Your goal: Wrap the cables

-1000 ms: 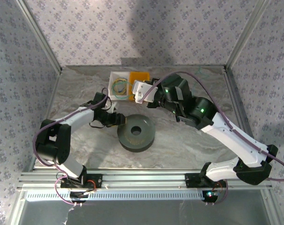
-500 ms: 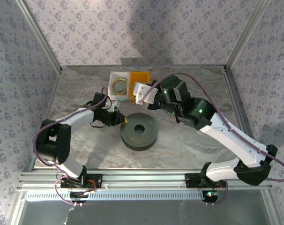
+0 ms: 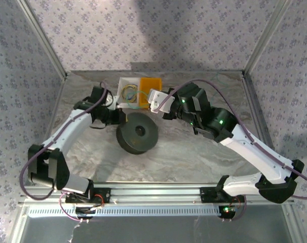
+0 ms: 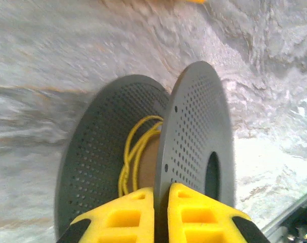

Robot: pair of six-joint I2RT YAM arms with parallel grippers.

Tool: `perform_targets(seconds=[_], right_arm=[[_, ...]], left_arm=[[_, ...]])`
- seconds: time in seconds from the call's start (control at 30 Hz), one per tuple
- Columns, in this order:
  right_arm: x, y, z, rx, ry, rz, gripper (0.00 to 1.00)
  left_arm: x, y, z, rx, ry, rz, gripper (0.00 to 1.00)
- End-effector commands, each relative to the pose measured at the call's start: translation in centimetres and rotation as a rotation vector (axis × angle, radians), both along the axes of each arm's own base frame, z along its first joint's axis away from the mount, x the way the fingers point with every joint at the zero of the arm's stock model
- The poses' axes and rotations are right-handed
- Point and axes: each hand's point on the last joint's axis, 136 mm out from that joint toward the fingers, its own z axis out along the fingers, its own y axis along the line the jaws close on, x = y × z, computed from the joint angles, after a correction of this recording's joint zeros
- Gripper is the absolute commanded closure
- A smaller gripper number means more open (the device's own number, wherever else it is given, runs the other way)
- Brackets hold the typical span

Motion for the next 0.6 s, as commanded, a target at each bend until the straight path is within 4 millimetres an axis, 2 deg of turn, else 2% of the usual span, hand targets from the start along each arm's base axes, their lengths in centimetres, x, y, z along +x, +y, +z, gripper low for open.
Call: perform_targets(seconds=[0.0, 0.07, 0.13, 0.37, 0.57], right_arm=[[-0.4, 0.0, 0.3, 0.055, 0.02, 0.014, 1.0], [-0.4, 0.2, 0.0, 0.062, 0.028, 0.02, 1.0], [-0.4, 0.5, -0.4, 0.067, 0.04, 0.027, 1.0], [-0.4, 1.5, -2.0, 0.074, 0.08, 0.047, 1.0], [-0.4, 2.5, -3.4, 0.07, 0.116, 0.071, 1.0]], left_arm=[[-0.8, 4.3, 2.7, 0.231, -0.039, 0.035, 1.0], [-0.5, 4.7, 4.1, 0.269, -0.065, 0.035, 1.0], [0.0, 4.9, 4.5, 0.296, -0.081, 0.031, 1.0], [2.4, 4.0, 3.3, 0.328, -0.075, 0.013, 1.0], [3.3, 3.6, 2.4, 0.332, -0.059, 0.005, 1.0]])
